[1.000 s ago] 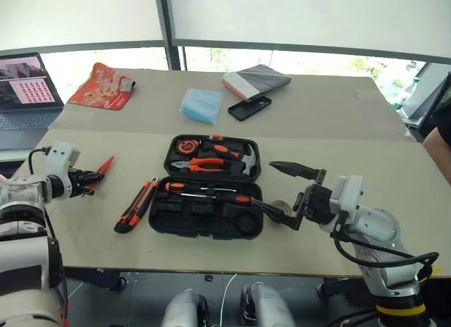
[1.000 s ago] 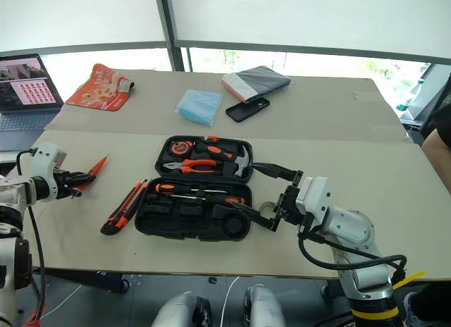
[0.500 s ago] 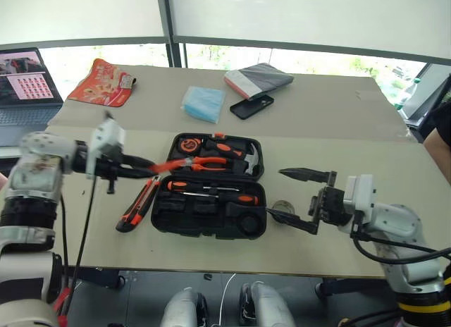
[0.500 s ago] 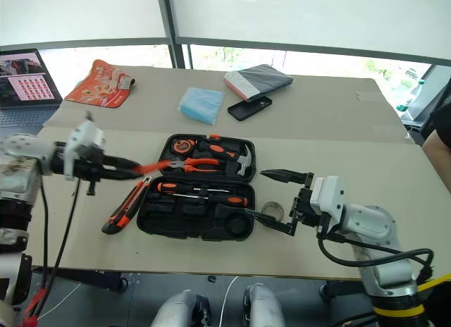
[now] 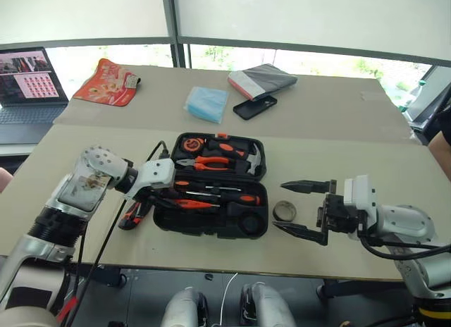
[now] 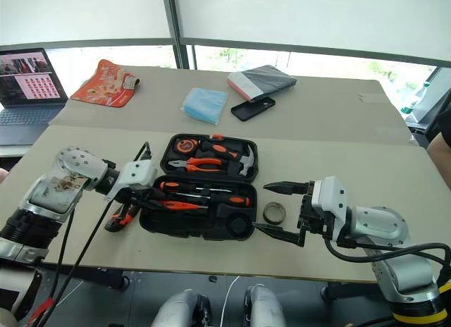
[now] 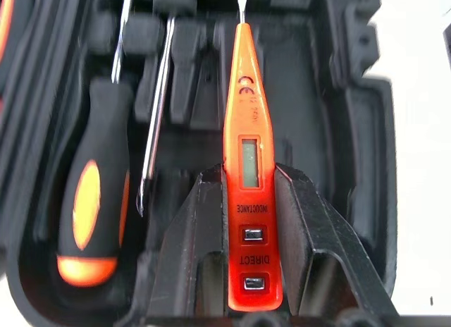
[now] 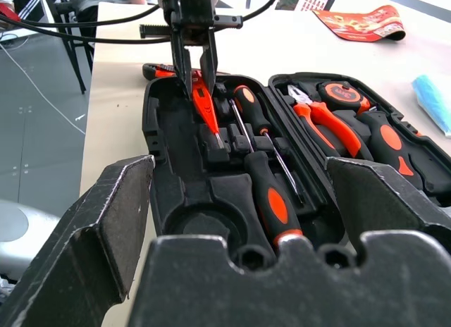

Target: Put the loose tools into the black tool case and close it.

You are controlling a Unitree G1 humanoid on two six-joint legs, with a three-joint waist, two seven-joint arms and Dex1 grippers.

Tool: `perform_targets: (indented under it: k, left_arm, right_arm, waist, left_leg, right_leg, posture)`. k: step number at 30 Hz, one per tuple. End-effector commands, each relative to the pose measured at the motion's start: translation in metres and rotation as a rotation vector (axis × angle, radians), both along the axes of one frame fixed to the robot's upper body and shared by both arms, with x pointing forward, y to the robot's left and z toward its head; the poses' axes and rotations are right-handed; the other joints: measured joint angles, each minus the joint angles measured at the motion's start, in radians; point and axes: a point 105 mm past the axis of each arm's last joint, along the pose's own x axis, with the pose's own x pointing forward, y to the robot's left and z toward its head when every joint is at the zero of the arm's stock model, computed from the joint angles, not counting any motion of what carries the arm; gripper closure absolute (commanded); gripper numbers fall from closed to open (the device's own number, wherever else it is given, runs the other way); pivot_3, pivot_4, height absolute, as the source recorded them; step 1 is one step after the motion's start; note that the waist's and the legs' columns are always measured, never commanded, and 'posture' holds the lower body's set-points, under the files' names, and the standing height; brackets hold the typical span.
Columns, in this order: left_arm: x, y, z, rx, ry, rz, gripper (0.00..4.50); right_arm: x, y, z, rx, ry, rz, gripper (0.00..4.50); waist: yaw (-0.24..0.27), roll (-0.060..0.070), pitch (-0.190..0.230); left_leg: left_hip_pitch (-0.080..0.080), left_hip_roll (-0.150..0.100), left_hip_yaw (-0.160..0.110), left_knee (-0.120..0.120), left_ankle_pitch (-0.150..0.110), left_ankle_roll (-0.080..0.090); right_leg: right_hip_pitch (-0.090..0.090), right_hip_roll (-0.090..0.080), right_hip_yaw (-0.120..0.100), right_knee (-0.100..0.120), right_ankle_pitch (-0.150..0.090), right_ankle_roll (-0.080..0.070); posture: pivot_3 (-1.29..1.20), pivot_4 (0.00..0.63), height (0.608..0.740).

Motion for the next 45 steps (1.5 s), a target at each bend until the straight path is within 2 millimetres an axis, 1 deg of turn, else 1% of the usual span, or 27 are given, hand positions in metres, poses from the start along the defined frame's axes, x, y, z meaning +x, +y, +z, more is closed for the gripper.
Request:
perform_targets:
  k: [1,4,11,16,23,25,28,32,33,35,37,39,41,44,45]
  left_arm:
    - [0.004,-0.008,0.005,0.021,-0.027,-0.027,4.03]
    - [0.002,-0.009,0.002,0.053,-0.006,-0.040,4.03]
    - [0.004,0.002,-0.004,0.164,0.005,-0.033,4.03]
    - [0.003,-0.001,-0.009,0.199,0.009,-0.067,4.03]
    - [-0.003,-0.001,-0.018,0.257,0.028,-0.132,4.03]
    - [0.000,-0.006,-0.018,0.241,0.013,-0.133,4.03]
    - [-0.002,-0.012,-0.018,0.235,0.014,-0.167,4.03]
    - [-0.009,-0.016,-0.021,0.247,0.049,-0.213,4.03]
    - [-0.012,-0.018,-0.022,0.220,0.089,-0.197,4.03]
    - [-0.009,-0.024,-0.021,0.161,0.072,-0.179,4.03]
    - [-0.005,-0.024,-0.019,0.137,0.070,-0.147,4.03]
    - [0.000,-0.023,-0.015,0.116,0.023,-0.134,4.03]
    - [0.001,-0.023,-0.008,0.071,0.007,-0.133,3.02]
    - [0.002,-0.028,0.011,-0.044,-0.029,-0.142,2.12]
    - [0.003,-0.027,0.016,-0.069,-0.054,-0.144,1.73]
  right_arm:
    - [-0.003,0.006,0.011,0.049,-0.026,0.006,0.00]
    - [-0.003,0.008,0.013,0.061,-0.023,0.006,0.00]
    - [-0.003,0.011,0.012,0.072,-0.014,0.005,0.00]
    - [-0.002,0.013,0.009,0.075,-0.007,0.006,0.00]
    - [-0.002,0.013,0.008,0.074,0.004,0.011,0.00]
    - [-0.001,0.014,0.007,0.074,0.007,0.016,0.00]
    - [-0.001,0.016,0.007,0.076,0.009,0.028,0.00]
    - [0.001,0.018,0.006,0.076,0.009,0.036,0.00]
    - [0.001,0.019,0.006,0.078,0.008,0.039,0.00]
    - [0.002,0.020,0.006,0.081,0.006,0.043,0.00]
    - [0.002,0.020,0.005,0.080,0.007,0.045,0.00]
    - [0.002,0.020,0.005,0.081,0.008,0.045,0.00]
    - [0.003,0.021,0.004,0.079,0.009,0.046,0.00]
    - [0.004,0.020,0.003,0.078,0.010,0.047,0.00]
    - [0.004,0.021,0.003,0.078,0.011,0.047,0.00]
  waist:
    - [0.003,0.000,0.000]
    - [0.001,0.000,0.000]
    - [-0.002,0.000,0.000]
    - [-0.003,0.000,0.000]
    - [-0.004,0.001,0.000]
    - [-0.004,0.001,0.000]
    - [-0.002,0.002,-0.001]
    - [-0.001,0.002,-0.001]
    - [-0.001,0.002,-0.001]
    - [-0.002,0.002,-0.001]
    - [-0.001,0.004,-0.002]
    - [0.003,0.005,-0.003]
    - [0.004,0.005,-0.003]
    - [0.000,0.004,-0.003]
    - [-0.001,0.004,-0.003]
  left_leg:
    - [-0.001,0.000,-0.001,0.001,0.000,0.000]
    - [-0.002,0.000,-0.001,0.002,0.000,0.000]
    - [-0.002,0.000,-0.001,0.002,0.000,0.000]
    - [-0.001,0.000,-0.001,0.002,0.000,0.000]
    - [0.000,0.000,-0.001,0.002,0.000,0.000]
    - [0.000,0.000,-0.001,0.002,0.000,0.000]
    - [0.000,0.000,-0.001,0.002,0.000,0.000]
    - [0.000,0.000,-0.001,0.002,-0.002,0.004]
    - [0.000,0.000,-0.001,0.002,-0.002,0.004]
    - [0.000,0.000,-0.001,0.002,-0.001,0.002]
    - [0.000,0.000,-0.001,0.002,-0.001,0.001]
    - [-0.001,-0.001,-0.001,0.003,-0.001,0.002]
    - [-0.001,-0.001,-0.001,0.004,-0.002,0.003]
    - [-0.002,-0.001,-0.001,0.005,-0.002,0.004]
    - [-0.003,-0.001,-0.001,0.006,-0.002,0.004]
  right_leg:
    - [0.000,0.000,0.000,0.000,0.000,0.000]
    - [0.000,0.000,0.000,-0.001,0.000,0.000]
    - [0.000,0.001,0.000,-0.001,0.000,0.001]
    - [0.000,0.001,0.000,0.000,0.000,0.001]
    - [0.001,0.001,0.001,0.000,0.000,0.001]
    - [0.001,0.001,0.001,0.000,0.000,0.001]
    - [0.001,0.001,0.000,0.000,0.000,0.001]
    - [0.001,0.001,0.000,0.000,0.000,0.001]
    - [0.001,0.001,0.000,0.000,0.000,0.001]
    - [0.001,0.001,0.000,-0.001,0.000,0.001]
    - [0.002,0.001,0.001,-0.001,0.000,0.002]
    - [0.002,0.000,0.000,-0.001,-0.001,0.003]
    - [0.003,0.000,0.000,-0.001,-0.001,0.003]
    - [0.002,-0.001,0.000,-0.001,-0.001,0.004]
    - [0.001,-0.001,0.000,-0.001,0.000,0.004]
  posture:
    - [0.00,0.150,0.740]
    - [0.00,0.150,0.740]
    - [0.00,0.150,0.740]
    - [0.00,0.150,0.740]
    - [0.00,0.150,0.740]
    - [0.00,0.150,0.740]
    - [0.00,0.150,0.740]
    - [0.00,0.150,0.740]
    - [0.00,0.150,0.740]
    - [0.00,0.150,0.740]
    - [0.00,0.150,0.740]
    - [0.00,0.150,0.740]
    - [0.00,0.150,0.740]
    - [0.00,0.150,0.740]
    - [0.00,0.150,0.740]
